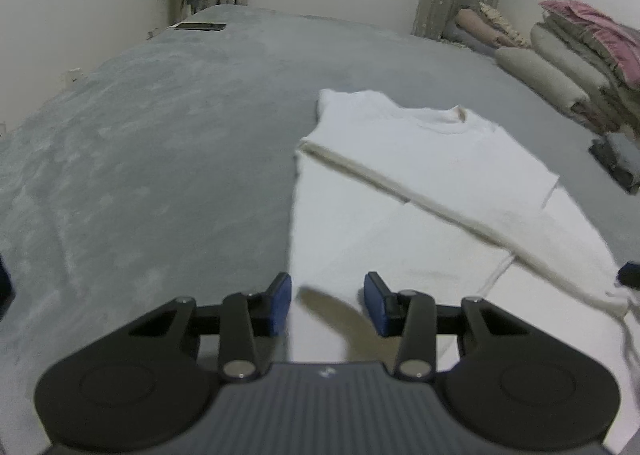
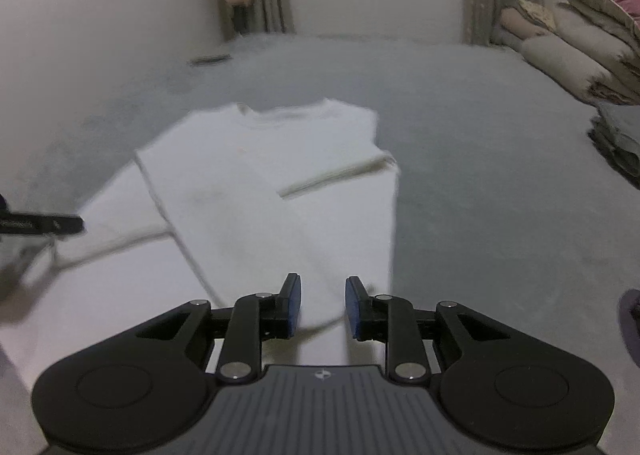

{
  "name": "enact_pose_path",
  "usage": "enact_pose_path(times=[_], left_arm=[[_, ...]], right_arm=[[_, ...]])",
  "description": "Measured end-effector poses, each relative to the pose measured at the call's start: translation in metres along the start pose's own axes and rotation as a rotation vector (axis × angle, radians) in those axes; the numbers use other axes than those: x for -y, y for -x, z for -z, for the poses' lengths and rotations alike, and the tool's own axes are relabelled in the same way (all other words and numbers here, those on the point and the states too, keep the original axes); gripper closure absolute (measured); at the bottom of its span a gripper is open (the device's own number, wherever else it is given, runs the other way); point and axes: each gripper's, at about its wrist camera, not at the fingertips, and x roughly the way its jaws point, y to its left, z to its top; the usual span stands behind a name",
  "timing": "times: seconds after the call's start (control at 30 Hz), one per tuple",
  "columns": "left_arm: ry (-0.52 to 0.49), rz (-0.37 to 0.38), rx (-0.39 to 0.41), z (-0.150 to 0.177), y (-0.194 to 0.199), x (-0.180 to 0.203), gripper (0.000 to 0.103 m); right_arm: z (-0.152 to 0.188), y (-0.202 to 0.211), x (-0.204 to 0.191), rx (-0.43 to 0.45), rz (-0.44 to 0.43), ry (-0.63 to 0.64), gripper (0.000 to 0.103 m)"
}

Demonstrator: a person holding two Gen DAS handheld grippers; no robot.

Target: Fold clothes

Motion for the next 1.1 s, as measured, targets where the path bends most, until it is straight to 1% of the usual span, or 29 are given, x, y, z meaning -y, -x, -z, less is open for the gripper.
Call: enact_pose_path(times=[0.03, 0.1, 0.17, 0.2, 0.33, 0.57, 0.7, 0.93, 1.1], left_arm=[[-0.004, -0.006, -0.003, 0.002, 0.001, -0.002, 0.064], [-0.03, -0.013, -0.002, 0.008, 0.004, -0.001, 0.064], [-0.086, -0.039, 0.007, 0.013, 0.007, 0.003, 0.063], [-0.105, -0.053, 0.009, 0.014, 0.009, 0.003, 0.062], [-0.098, -0.088, -0.001, 0.019, 0.014, -0.006, 0.062], [-0.113, -0.034, -0.014, 0.032, 0.033, -0.009, 0.064], [-0.158, -0.047, -0.015, 0.043, 0.042, -0.007, 0.063], [-0.194, -0.039, -0.022, 0.057, 0.059, -0.008, 0.064], [-0.227, -0.029, -0.023, 0.067, 0.069, -0.009, 0.064]], right_arm=[[0.0, 0.002, -0.002, 0.009, -0.022, 0.008, 0.08], [0.003, -0.006, -0.008, -0.032, -0.039, 0.033, 0.08], [0.007, -0.014, -0.014, -0.072, -0.056, 0.058, 0.08], [0.009, -0.017, -0.016, -0.076, -0.049, 0.077, 0.08], [0.011, -0.014, -0.013, -0.079, -0.049, 0.061, 0.08], [0.018, -0.005, -0.017, -0.112, 0.001, 0.104, 0.08], [0.026, 0.004, -0.017, -0.142, 0.027, 0.144, 0.08], [0.042, 0.023, -0.023, -0.183, 0.058, 0.216, 0.08], [0.055, 0.044, -0.019, -0.213, 0.046, 0.223, 0.08]])
